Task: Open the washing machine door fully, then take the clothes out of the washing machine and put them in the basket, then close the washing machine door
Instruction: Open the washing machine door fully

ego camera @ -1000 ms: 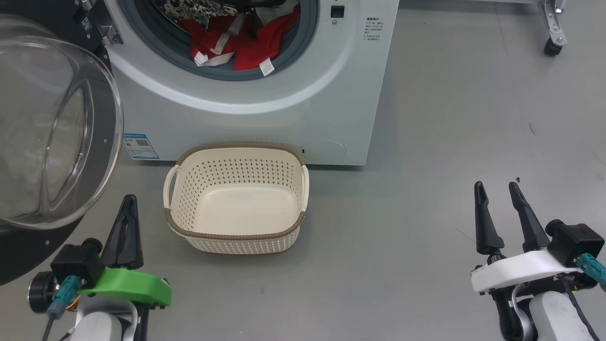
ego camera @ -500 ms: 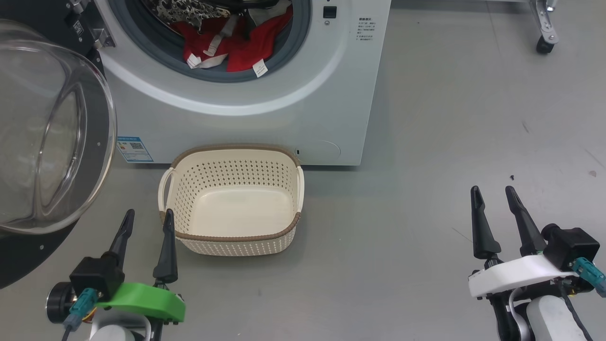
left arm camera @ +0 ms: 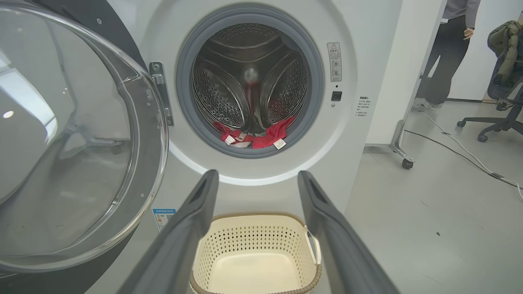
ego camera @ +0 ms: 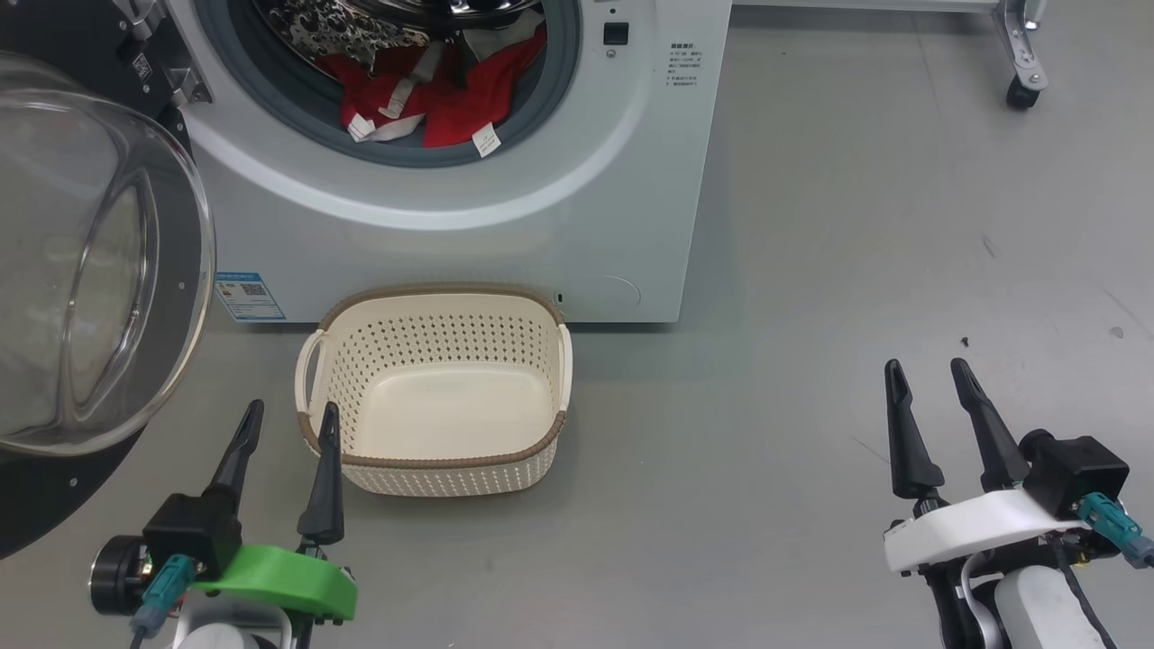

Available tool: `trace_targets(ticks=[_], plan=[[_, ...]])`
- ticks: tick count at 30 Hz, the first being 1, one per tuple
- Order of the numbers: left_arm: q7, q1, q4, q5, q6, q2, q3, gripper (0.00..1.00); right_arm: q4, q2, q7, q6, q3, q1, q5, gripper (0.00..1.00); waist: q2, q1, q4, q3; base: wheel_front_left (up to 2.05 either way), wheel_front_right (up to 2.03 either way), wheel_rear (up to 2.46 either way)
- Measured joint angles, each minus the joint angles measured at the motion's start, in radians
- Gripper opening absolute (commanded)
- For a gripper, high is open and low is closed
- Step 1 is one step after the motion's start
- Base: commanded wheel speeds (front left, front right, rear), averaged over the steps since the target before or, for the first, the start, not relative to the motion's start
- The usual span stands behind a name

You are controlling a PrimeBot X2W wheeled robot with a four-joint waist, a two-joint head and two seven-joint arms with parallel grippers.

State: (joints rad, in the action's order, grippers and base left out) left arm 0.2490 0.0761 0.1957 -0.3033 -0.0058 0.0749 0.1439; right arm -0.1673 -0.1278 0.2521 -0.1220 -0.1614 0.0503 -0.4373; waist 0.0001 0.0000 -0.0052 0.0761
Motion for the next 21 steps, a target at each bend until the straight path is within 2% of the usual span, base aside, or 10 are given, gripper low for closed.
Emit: trace_targets(ticks=[12,21], plan=[[0.0,-0.021,-0.006,-0.042,-0.01,-0.007,-0.006,1.0,-0.002,-0.007,0.0,0.0,-0.005,-0.014,0.026,1.0,0.0,0.0,-0.004,0.002,0.0,0.0,0.0],[0.0,-0.021,-0.01,-0.032,-0.017,-0.007,-0.007,1.0,-0.002,-0.006,0.0,0.0,-0.001,-0.014,0.028,1.0,0.0,0.0,-0.001,0.003,0.0,0.0,0.0]])
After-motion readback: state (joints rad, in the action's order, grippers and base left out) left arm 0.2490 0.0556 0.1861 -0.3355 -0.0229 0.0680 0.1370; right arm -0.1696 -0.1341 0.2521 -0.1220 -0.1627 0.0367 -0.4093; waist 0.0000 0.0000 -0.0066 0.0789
